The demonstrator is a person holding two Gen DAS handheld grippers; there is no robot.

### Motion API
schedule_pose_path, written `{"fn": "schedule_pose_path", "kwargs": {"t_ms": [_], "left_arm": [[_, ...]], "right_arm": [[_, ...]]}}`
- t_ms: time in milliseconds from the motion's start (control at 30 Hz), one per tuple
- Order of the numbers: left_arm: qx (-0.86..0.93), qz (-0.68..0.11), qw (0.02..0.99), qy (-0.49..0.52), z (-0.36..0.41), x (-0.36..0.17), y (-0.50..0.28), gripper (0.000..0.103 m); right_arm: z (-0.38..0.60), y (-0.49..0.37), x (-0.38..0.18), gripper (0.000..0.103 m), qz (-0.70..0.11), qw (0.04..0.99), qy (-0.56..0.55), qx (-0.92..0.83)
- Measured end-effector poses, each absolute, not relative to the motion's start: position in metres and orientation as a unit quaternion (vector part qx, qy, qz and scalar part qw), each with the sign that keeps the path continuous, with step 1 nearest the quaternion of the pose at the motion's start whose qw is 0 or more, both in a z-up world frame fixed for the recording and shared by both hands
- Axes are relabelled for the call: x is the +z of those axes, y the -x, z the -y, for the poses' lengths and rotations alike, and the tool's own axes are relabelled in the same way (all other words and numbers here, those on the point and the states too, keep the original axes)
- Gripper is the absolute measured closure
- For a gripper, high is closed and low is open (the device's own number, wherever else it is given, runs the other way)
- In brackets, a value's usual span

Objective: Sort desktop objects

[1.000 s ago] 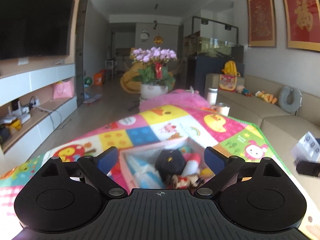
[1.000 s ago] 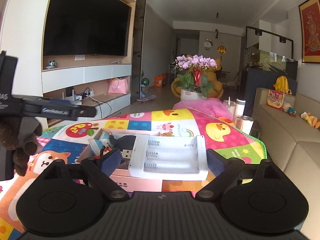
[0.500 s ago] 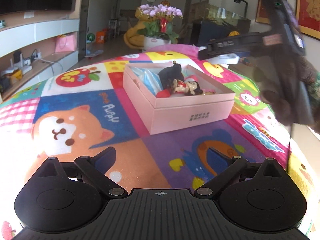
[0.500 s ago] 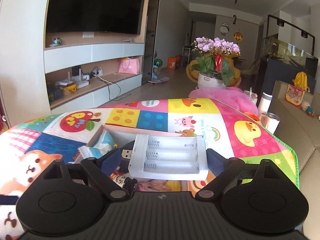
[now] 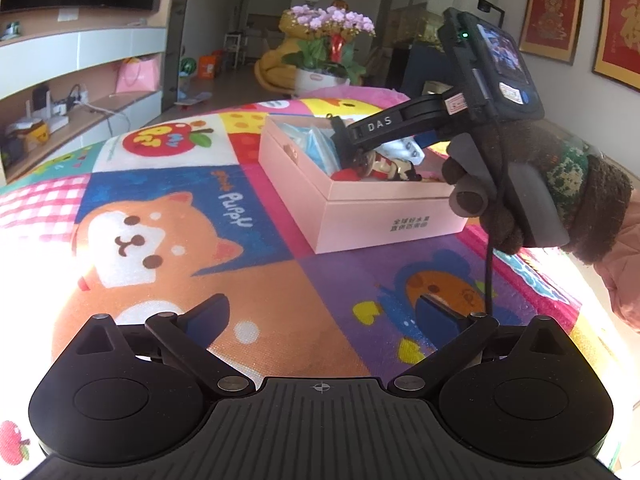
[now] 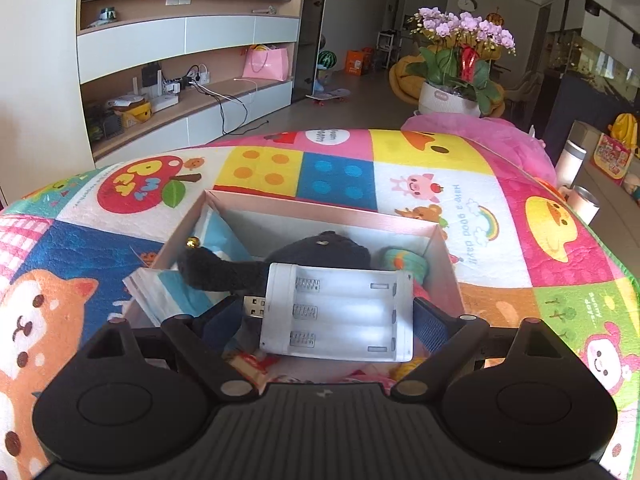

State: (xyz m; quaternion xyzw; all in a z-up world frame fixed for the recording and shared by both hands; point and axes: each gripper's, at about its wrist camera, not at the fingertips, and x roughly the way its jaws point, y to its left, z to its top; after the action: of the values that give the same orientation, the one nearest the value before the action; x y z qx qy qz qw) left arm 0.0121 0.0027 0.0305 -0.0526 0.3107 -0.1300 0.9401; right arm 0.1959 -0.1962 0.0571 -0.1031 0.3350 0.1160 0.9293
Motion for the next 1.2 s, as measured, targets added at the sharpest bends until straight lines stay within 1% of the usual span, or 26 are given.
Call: {"fn": "schedule_pose_path", "kwargs": {"t_ms": [167,267,400,567,733,800,900,1000,1067,1200], "left_arm": [[-0.136,-0.311,0.939,0.045,0.006,0.029,-0.012,0.000],[-0.132,-0.308,0.942,0.030,0.012,0.028,-0.010,0.000],[-0.114,-0.303,0.946,0.019,0.019,0.027,-0.007,0.000],[-0.058,-0.310,0.949,-0.010,0.029,0.022,-0.008,0.000],[-0.025,-0.288,0.957,-0.022,0.022,0.016,-0.005,0.000],[-0.018,-0.287,0.957,-0.021,0.018,0.013,-0.007,0.000],[-0.030,-0.316,0.948,-0.006,0.013,0.009,-0.017,0.000],[-0.028,-0.338,0.940,-0.015,0.019,0.003,-0.025,0.000],[-0.023,-0.337,0.941,-0.014,0.023,0.003,-0.031,0.000],[-0.001,-0.340,0.940,-0.006,0.027,0.001,-0.043,0.000]], "right_arm": [[0.226,-0.170,0.070,0.003,-0.316,0.934,0.076,0.146],[0.245,-0.139,0.079,0.000,-0.294,0.940,0.071,0.157],[0.277,-0.095,0.078,0.000,-0.287,0.947,0.041,0.137],[0.295,-0.042,0.049,0.000,-0.327,0.934,0.003,0.141],[0.287,-0.007,0.024,0.000,-0.350,0.928,-0.018,0.124],[0.286,-0.003,0.021,0.000,-0.350,0.927,-0.032,0.130],[0.287,-0.011,0.018,0.000,-0.346,0.932,-0.024,0.110],[0.293,-0.032,0.007,0.000,-0.375,0.922,-0.027,0.093],[0.294,-0.034,0.007,0.000,-0.365,0.925,-0.032,0.099],[0.279,-0.037,0.002,0.000,-0.372,0.923,0.016,0.095]]}}
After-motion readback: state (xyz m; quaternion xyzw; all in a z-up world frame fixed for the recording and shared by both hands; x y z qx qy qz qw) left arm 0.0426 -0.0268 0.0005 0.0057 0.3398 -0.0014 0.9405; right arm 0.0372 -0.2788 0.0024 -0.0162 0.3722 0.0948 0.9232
